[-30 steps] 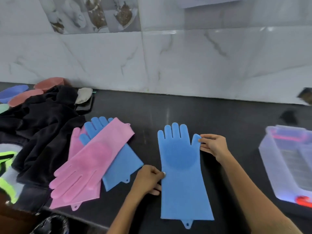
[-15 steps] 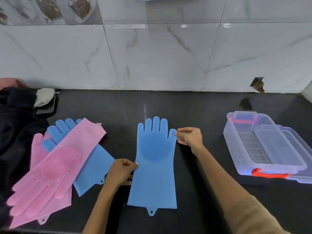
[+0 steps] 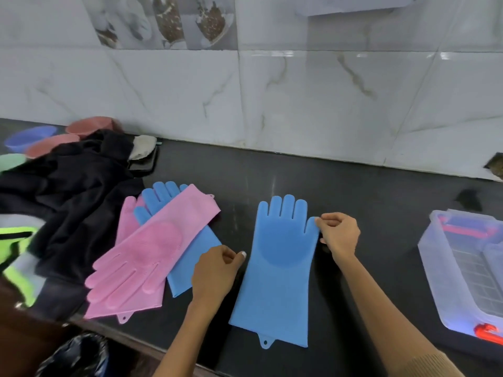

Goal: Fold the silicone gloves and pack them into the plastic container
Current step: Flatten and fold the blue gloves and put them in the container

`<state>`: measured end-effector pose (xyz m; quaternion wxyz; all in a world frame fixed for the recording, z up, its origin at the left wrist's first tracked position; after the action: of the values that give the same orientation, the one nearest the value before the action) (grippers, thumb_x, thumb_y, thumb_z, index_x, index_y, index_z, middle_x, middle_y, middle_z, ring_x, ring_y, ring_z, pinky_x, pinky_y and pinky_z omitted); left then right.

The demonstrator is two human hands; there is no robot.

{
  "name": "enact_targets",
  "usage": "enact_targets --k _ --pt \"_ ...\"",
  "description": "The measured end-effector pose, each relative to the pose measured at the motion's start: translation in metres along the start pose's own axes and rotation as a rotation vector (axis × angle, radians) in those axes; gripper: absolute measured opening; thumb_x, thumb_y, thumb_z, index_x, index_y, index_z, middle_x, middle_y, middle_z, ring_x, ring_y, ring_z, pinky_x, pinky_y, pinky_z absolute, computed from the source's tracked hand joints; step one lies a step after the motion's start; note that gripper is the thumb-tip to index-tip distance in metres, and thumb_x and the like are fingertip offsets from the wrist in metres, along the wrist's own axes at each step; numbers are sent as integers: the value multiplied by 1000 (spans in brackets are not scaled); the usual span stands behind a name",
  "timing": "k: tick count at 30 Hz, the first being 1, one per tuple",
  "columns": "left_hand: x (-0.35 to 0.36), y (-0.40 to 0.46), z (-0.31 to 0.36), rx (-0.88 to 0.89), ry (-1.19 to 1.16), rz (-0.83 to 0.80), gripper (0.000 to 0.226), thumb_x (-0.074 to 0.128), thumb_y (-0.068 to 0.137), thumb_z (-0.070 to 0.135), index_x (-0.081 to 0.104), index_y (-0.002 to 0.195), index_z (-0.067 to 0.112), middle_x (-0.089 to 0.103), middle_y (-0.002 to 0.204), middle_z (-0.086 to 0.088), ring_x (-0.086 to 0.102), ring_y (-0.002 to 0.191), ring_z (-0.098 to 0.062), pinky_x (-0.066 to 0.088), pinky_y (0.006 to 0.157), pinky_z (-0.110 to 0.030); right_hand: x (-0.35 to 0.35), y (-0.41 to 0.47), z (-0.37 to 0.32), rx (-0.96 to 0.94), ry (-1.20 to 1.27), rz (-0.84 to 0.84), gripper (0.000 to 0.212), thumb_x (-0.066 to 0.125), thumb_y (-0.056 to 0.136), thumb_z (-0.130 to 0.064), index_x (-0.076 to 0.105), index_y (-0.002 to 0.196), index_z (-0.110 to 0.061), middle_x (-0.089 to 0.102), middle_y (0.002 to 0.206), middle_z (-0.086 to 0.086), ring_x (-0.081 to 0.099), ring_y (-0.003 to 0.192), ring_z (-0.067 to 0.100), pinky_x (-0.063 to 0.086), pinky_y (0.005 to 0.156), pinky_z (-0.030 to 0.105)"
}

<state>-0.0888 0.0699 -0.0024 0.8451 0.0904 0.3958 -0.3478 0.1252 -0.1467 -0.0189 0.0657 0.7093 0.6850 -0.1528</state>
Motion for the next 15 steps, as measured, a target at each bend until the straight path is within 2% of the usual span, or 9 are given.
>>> enact_targets --k 3,6,11,13,15 --pt "-34 7 -6 33 -25 198 16 59 88 42 62 80 28 67 85 12 62 75 -9 48 67 -27 23 -16 -30 -244 -81 50 8 68 83 -16 65 90 -12 64 80 -3 62 73 17 50 68 29" --pt "-61 16 -26 -53 1 345 12 56 91 32 61 85 24 66 87 7 58 76 -12 43 65 -27 68 -34 -51 -395 -88 -85 3 65 85 -15 65 87 -12 64 83 -3 59 71 14 43 63 20" --pt "-75 17 -63 -245 47 421 10 53 90 23 61 84 20 66 85 -1 50 67 -17 36 61 -28 152 -74 -59 -469 -193 -429 7 69 83 -15 69 89 -12 64 79 -3 59 72 11 41 65 18" --pt "-74 16 -70 -256 57 435 10 53 89 23 63 87 21 67 87 0 50 68 -17 36 62 -28 178 -91 -58 -487 -241 -527 6 68 83 -16 69 87 -12 68 80 1 61 73 13 43 65 18" --pt "-74 16 -71 -224 111 442 11 53 88 26 64 91 22 68 92 2 54 74 -18 38 63 -28 196 -103 -56 -496 -278 -572 8 67 85 -19 69 87 -12 71 83 4 64 77 16 48 69 24"
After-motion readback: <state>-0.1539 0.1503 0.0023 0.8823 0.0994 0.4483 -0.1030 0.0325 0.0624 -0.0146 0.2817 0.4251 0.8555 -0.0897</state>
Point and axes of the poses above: each hand's wrist, its own y-axis towards the middle knuckle, its own x-axis out of the palm, z = x × y, the point moved 7 cm from there along y, towards the middle knuckle
